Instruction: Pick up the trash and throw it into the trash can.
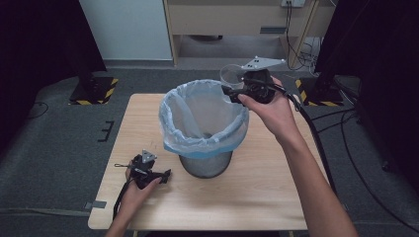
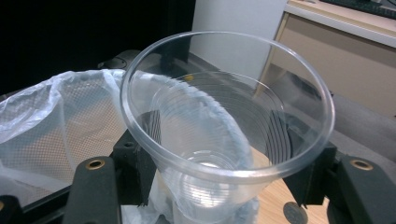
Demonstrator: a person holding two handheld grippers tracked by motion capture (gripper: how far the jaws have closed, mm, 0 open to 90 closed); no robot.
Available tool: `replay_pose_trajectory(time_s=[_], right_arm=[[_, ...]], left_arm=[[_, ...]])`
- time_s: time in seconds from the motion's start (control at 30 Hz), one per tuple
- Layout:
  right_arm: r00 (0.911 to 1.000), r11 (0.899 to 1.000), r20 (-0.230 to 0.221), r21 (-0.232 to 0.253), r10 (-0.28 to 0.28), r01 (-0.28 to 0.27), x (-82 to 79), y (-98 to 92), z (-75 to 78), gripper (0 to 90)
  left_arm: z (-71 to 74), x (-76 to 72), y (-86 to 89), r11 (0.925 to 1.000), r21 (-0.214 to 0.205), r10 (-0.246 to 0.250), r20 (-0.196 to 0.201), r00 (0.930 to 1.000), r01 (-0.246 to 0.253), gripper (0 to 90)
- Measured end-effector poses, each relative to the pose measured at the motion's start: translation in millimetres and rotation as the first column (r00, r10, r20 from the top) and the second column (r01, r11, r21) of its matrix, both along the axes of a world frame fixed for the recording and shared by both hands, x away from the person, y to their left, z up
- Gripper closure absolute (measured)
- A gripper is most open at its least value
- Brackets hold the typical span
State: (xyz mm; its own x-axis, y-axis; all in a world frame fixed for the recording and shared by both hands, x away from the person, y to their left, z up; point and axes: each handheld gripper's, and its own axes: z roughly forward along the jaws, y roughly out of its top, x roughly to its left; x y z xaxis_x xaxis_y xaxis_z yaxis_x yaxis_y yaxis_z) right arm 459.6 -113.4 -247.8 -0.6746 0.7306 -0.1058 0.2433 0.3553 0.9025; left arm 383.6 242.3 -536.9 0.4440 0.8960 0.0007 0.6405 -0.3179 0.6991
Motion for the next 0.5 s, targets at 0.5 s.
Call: replay_pose_trajectory(time_s=[0.5], right_arm=[[0.9970, 0.998, -0.042, -0.015, 0.065, -0.065, -0.9, 20.5, -15.6, 25.2]], left_arm=[[0.0, 0.0, 0.0, 1.0000, 0.000, 0.000, 0.000, 1.0000, 0.000, 0.0]])
